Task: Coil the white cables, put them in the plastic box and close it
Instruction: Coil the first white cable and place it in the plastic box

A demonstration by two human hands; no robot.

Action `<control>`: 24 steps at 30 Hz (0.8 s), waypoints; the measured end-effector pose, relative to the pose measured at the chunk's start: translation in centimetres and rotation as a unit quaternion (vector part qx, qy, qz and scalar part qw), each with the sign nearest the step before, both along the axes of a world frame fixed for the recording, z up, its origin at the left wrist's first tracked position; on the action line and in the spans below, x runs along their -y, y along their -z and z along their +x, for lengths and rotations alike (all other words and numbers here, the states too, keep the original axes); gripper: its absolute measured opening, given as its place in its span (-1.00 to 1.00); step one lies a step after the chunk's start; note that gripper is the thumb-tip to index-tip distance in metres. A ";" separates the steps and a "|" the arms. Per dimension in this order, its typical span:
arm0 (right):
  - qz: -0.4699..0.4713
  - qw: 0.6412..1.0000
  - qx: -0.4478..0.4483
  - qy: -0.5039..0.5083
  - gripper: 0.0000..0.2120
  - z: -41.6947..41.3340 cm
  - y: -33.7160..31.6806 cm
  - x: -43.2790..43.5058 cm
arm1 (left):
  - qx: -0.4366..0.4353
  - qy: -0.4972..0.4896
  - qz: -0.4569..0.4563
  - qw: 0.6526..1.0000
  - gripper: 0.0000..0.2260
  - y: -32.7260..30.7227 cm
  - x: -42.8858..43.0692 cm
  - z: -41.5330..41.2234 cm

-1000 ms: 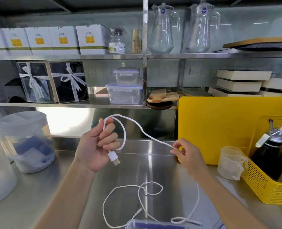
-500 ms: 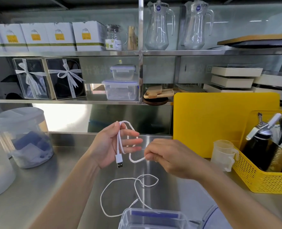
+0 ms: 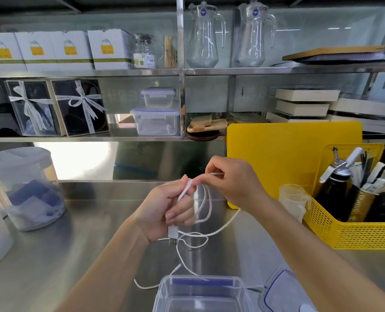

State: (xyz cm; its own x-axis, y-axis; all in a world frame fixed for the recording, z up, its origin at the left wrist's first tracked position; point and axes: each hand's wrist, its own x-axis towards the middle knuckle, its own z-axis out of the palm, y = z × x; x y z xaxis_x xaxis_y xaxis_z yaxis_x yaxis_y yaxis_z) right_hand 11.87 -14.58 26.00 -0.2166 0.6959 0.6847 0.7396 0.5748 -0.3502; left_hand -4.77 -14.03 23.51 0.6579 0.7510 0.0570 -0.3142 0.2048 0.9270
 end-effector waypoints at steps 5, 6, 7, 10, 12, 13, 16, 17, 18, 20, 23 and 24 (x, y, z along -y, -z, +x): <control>-0.014 0.990 -0.125 -0.060 -0.74 2.0 0.2 -0.7 | 0.105 0.152 -0.060 0.981 -0.75 0.2 0.6 -0.8; -0.023 0.986 -0.158 -0.056 -0.80 2.6 0.3 -0.9 | 0.131 0.189 -0.072 0.971 -0.76 0.2 0.7 -1.1; -0.034 0.980 -0.189 -0.049 -0.84 3.3 0.4 -1.2 | 0.153 0.213 -0.073 0.962 -0.74 0.1 0.7 -1.4; -0.064 0.978 -0.195 -0.035 -0.82 4.2 1.7 -1.9 | 0.180 0.221 -0.047 0.957 -0.72 -0.2 0.5 -1.9; -0.055 0.995 -0.078 0.002 -0.88 3.7 2.9 -2.4 | 0.192 0.188 -0.031 0.963 -0.72 -0.8 0.5 -2.1; -0.043 0.999 -0.007 0.032 -0.83 3.3 3.4 -2.5 | 0.206 0.160 -0.030 0.965 -0.73 -1.2 0.7 -2.0; -0.058 0.966 0.225 0.111 -0.65 2.1 4.6 -2.3 | 0.195 -0.024 -0.019 0.980 -0.70 -2.6 0.8 -1.8; -0.083 0.946 0.293 0.109 -0.62 1.6 5.0 -1.9 | 0.170 -0.085 0.005 0.982 -0.64 -2.8 0.6 -1.8; -0.117 0.931 0.335 0.092 -0.59 1.0 5.4 -1.3 | 0.148 -0.127 0.022 0.981 -0.59 -3.0 0.5 -1.8; -0.177 0.907 0.379 0.046 -0.54 -0.5 5.6 0.4 | 0.116 -0.167 0.029 0.979 -0.62 -2.9 -0.1 -2.0; -0.148 0.883 0.443 -0.044 -0.68 -2.5 4.3 2.7 | 0.037 -0.172 0.037 0.984 -0.73 -1.7 -0.7 -2.0; -0.126 0.880 0.452 -0.070 -0.75 -3.0 3.5 3.3 | 0.009 -0.168 0.039 0.985 -0.75 -1.4 -0.6 -1.8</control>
